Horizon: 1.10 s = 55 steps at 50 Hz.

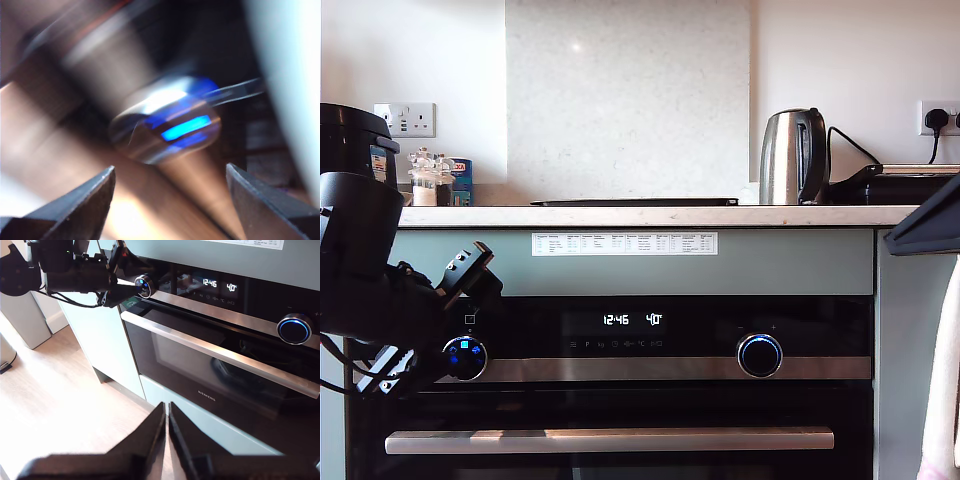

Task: Switch the oven into grill with fan mode by turning the left rotary switch to the symbol with a fan and a grill above it

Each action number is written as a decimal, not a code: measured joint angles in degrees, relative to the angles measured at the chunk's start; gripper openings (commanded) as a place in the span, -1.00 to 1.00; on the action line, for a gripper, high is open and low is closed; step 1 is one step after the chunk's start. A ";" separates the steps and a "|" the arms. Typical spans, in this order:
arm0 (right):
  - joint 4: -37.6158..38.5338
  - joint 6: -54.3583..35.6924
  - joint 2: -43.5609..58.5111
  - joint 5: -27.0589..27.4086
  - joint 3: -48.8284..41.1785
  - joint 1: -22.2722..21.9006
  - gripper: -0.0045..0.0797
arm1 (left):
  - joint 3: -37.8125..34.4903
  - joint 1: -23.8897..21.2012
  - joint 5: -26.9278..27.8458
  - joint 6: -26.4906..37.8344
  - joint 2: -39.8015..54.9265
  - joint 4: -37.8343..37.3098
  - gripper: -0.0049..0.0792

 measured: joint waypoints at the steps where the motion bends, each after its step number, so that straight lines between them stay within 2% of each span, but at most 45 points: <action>1: 0.00 0.00 0.00 0.00 0.00 0.00 -0.92 | 0.17 0.09 0.09 -0.04 0.00 -0.46 0.65; 14: -0.07 0.00 0.00 1.16 0.00 0.00 -0.92 | 1.01 1.97 0.48 -4.76 0.00 -8.00 0.65; 27: -0.09 0.00 0.00 1.44 0.00 0.00 -0.92 | 1.03 3.17 0.28 -4.83 0.00 -7.96 0.65; 39: -0.09 0.00 0.00 1.46 0.00 0.00 -0.92 | 3.04 3.82 3.45 -6.29 3.26 -6.10 0.65; 55: -0.09 0.00 0.00 1.46 0.00 0.00 -0.92 | 4.11 3.76 3.76 -6.25 4.42 -6.69 0.64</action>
